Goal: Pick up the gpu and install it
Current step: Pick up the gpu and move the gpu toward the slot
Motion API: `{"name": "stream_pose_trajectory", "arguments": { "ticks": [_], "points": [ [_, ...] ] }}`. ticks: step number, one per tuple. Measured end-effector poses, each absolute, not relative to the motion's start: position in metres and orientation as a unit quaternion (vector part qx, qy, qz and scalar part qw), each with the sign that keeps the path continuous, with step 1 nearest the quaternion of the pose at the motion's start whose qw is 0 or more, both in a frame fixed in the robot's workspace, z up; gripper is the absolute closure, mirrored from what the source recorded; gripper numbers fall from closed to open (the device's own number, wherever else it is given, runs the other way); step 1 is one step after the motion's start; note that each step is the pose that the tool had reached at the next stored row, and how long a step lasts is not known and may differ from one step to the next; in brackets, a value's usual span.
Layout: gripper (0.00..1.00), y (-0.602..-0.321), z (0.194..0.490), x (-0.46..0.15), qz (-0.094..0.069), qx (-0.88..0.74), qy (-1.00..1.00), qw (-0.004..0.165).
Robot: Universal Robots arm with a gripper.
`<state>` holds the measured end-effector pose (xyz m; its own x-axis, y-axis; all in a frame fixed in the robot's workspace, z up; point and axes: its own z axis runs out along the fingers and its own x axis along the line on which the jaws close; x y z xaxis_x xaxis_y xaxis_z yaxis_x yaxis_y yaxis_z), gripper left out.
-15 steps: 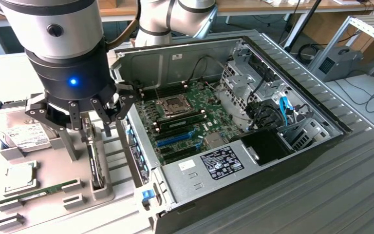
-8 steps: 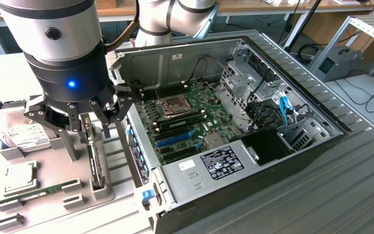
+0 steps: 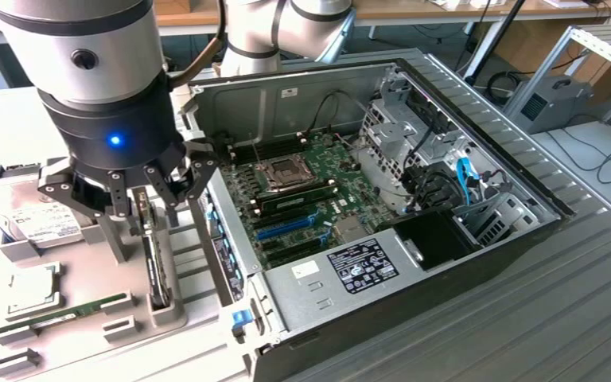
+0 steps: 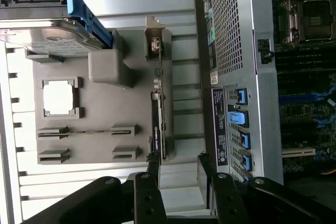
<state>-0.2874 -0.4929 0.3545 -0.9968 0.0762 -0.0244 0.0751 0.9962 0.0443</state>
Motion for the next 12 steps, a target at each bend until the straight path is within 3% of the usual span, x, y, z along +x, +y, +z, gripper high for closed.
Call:
{"name": "stream_pose_trajectory", "arguments": {
  "ticks": [12],
  "points": [
    [0.58, -0.4929, 0.3514, -0.2897, 0.022, 0.038, 0.999, 0.013]
  ]
}}
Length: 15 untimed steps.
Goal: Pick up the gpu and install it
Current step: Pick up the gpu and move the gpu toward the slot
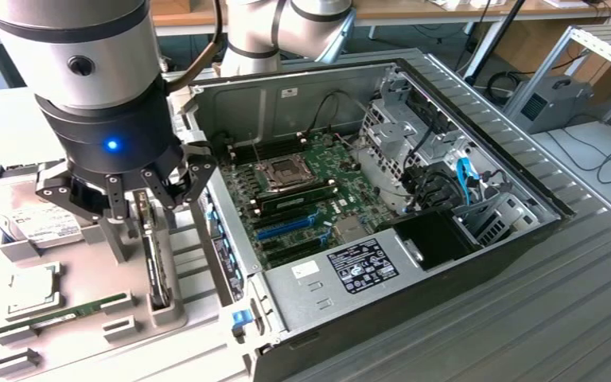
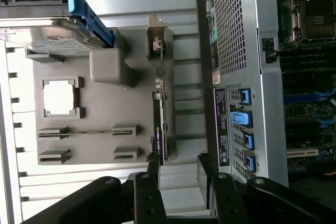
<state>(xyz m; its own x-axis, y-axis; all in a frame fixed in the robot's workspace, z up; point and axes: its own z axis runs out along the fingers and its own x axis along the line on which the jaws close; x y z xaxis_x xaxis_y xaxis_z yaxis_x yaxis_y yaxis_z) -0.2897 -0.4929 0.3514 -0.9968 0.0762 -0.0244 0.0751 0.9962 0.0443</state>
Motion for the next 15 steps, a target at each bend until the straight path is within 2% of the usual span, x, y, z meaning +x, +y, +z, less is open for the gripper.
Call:
{"name": "stream_pose_trajectory", "arguments": {
  "ticks": [15],
  "points": [
    [0.58, -0.4929, 0.3457, -0.294, 0.022, 0.038, 0.999, 0.013]
  ]
}}
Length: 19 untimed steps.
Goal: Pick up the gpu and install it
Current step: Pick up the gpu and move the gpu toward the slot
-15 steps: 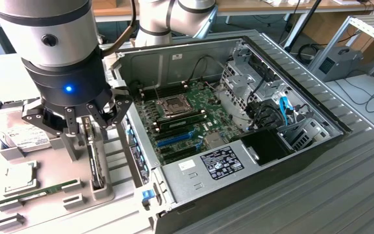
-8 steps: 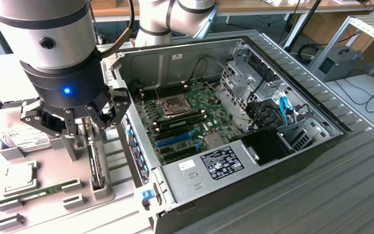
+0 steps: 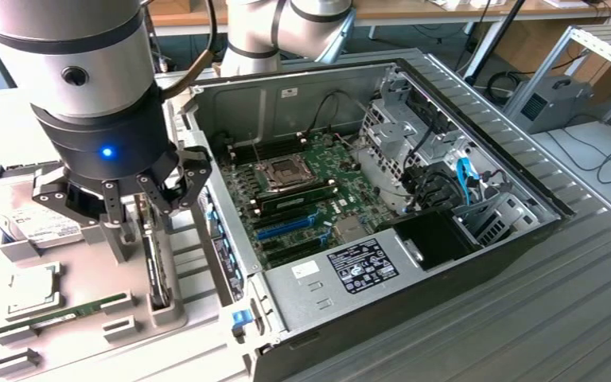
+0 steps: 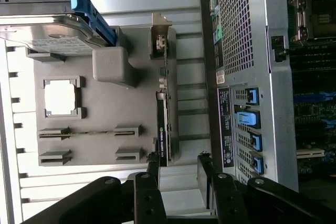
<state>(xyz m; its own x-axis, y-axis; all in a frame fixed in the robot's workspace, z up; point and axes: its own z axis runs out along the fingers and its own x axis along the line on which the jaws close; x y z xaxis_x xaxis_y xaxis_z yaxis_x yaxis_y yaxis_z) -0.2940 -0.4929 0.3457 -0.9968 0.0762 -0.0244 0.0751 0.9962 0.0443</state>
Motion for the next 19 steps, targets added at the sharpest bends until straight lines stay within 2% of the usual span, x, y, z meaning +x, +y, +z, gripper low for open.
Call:
{"name": "stream_pose_trajectory", "arguments": {
  "ticks": [9, 19],
  "points": [
    [0.58, -0.493, 0.342, -0.294, 0.022, 0.038, 0.999, 0.013],
    [0.58, -0.493, 0.324, -0.3, 0.022, 0.038, 0.999, 0.013]
  ]
}}
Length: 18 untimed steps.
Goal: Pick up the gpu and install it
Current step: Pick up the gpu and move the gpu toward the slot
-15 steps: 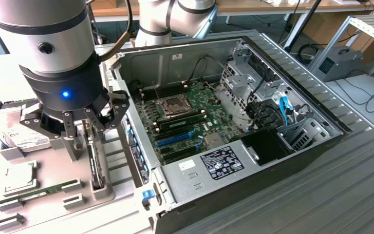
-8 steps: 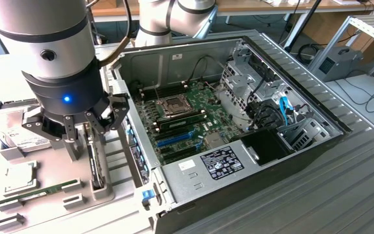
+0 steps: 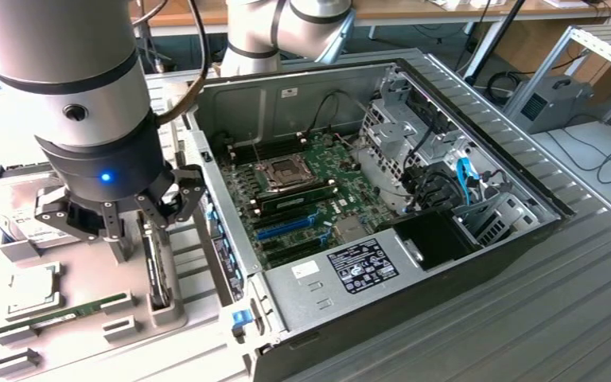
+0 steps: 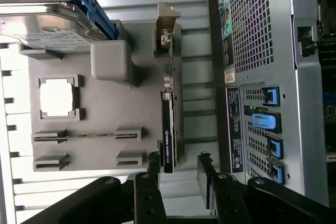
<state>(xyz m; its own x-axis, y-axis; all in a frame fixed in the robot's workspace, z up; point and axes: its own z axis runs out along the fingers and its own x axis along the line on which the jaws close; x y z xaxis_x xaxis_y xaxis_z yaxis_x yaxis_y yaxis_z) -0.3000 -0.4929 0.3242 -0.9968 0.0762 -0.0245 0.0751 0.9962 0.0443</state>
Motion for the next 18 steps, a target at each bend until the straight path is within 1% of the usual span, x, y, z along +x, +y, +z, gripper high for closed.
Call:
{"name": "stream_pose_trajectory", "arguments": {
  "ticks": [4, 7, 9, 10, 18],
  "points": [
    [0.58, -0.492, 0.316, -0.301, 0.022, 0.038, 0.999, 0.013],
    [0.58, -0.492, 0.302, -0.301, 0.022, 0.038, 0.999, 0.013],
    [0.58, -0.48, 0.293, -0.303, 0.022, 0.038, 0.999, 0.013],
    [0.58, -0.47, 0.284, -0.303, 0.021, 0.038, 0.999, 0.013],
    [0.58, -0.459, 0.274, -0.303, 0.022, 0.038, 0.999, 0.013]
  ]
}}
